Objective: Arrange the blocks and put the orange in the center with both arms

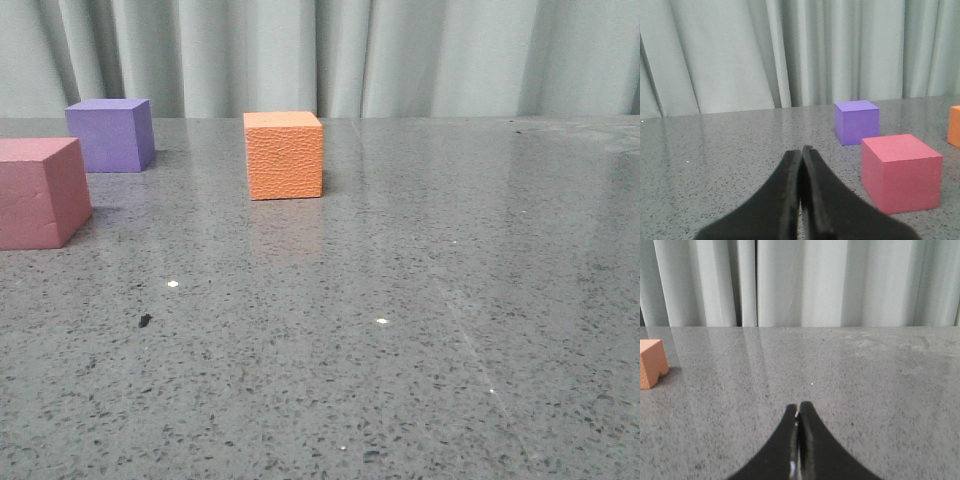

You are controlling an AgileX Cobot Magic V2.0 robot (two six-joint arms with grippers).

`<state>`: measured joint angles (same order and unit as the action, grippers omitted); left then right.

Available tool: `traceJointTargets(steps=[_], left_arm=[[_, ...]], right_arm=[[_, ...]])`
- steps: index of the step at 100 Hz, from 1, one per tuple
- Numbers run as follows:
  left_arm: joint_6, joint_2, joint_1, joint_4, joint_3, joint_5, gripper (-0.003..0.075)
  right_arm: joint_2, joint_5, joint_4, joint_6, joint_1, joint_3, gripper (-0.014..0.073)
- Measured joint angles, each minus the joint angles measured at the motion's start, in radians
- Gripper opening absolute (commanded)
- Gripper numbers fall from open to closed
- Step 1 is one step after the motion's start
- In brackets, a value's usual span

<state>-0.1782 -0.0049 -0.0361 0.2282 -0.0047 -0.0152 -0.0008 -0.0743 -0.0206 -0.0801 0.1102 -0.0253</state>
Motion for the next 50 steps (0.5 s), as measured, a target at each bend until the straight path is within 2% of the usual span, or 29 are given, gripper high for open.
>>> traceJointTargets(steps=[50], left_arm=[[0.0, 0.0, 0.0, 0.0, 0.0, 0.0, -0.001]], right_arm=[[-0.009, -0.004, 0.002, 0.0, -0.011, 0.053, -0.0067]])
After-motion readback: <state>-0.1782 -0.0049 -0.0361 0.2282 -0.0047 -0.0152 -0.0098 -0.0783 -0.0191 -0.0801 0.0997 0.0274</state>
